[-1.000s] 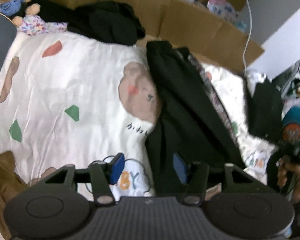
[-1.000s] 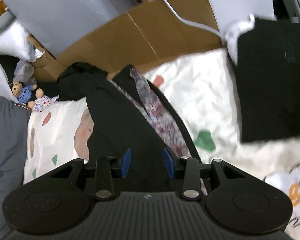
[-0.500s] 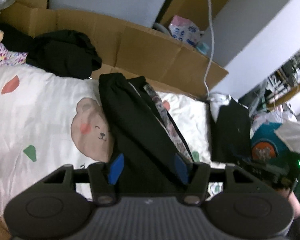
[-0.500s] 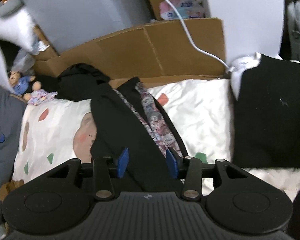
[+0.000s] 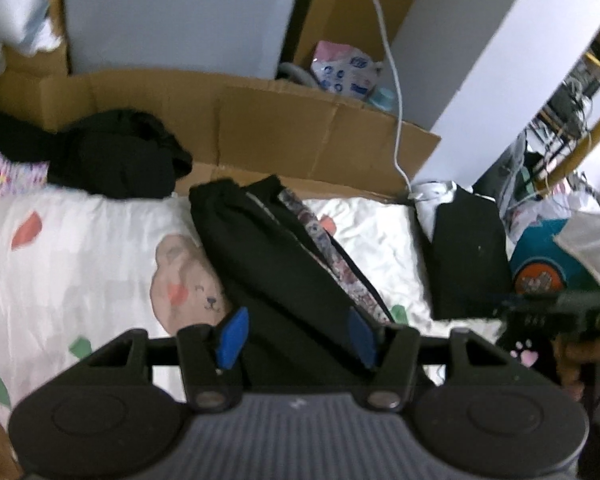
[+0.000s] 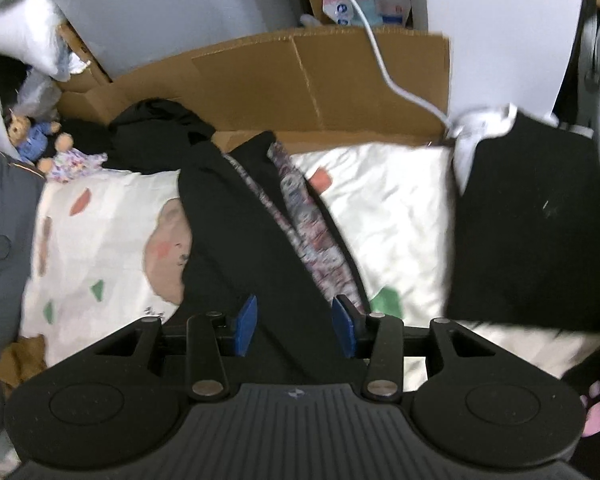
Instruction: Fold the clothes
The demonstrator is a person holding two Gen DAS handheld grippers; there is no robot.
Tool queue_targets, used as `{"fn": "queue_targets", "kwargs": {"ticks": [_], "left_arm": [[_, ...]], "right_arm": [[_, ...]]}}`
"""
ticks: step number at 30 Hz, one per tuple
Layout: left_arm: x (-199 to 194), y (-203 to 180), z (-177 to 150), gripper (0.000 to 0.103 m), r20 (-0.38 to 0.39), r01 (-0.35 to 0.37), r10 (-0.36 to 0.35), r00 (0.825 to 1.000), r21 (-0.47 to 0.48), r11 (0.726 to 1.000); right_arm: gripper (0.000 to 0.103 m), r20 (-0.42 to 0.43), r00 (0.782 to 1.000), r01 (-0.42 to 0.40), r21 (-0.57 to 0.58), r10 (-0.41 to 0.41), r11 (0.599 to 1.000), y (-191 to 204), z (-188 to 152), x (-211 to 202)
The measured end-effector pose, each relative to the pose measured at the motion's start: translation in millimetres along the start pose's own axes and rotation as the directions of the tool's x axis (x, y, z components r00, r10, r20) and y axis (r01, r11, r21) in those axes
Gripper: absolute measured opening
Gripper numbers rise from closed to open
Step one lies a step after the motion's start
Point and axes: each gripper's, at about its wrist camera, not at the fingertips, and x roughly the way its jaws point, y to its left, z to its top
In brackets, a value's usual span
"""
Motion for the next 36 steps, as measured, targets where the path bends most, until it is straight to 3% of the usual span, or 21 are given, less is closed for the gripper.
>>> {"fn": "queue_targets", "kwargs": {"ticks": [5,8,16,19,26,36], "left_arm": [[8.7,6.3,6.3,0.06,-0.001,-0.023,0.023,1.0,-0.033,0.999],[11.8,6.4,10.6,0.06,-0.005,-0.025,0.025,1.0,-0.033,0.999],[28.8,10.0,42.7,0.059,0.001,0.018,-0.018,1.0,-0.055,0.998],[46.1,14.2,55.9,0.059,0.006,0.009,-0.008,1.0,-0.051,0.999],[118.2,47.5,66.7,0.058,-0.009,-0.012,0.01,1.0,-0.149,0.989],[191.9,91.6,73.4,0.058,-0.01,0.026,-0.03,0.999,-0.277,0.961]], "right_arm": [[0.046,-0.008,1.0,-0.018,-0.044,0.018,0.999,9.1,18.9,-12.8],[0.047,0.013,1.0,0.022,-0.074,-0.021,0.997,15.0,26.2,-17.7],[0.047,0.031,0.998,0.06,-0.127,-0.056,0.99,16.1,48.0,-13.4],[0.046,0.028,0.998,0.066,-0.136,-0.063,0.988,10.3,51.1,3.0],[0.046,0.01,1.0,0.03,-0.117,-0.029,0.993,-5.8,44.4,59.2],[0.046,0.0,1.0,0.008,-0.152,-0.008,0.988,-8.0,39.8,128.8]]}}
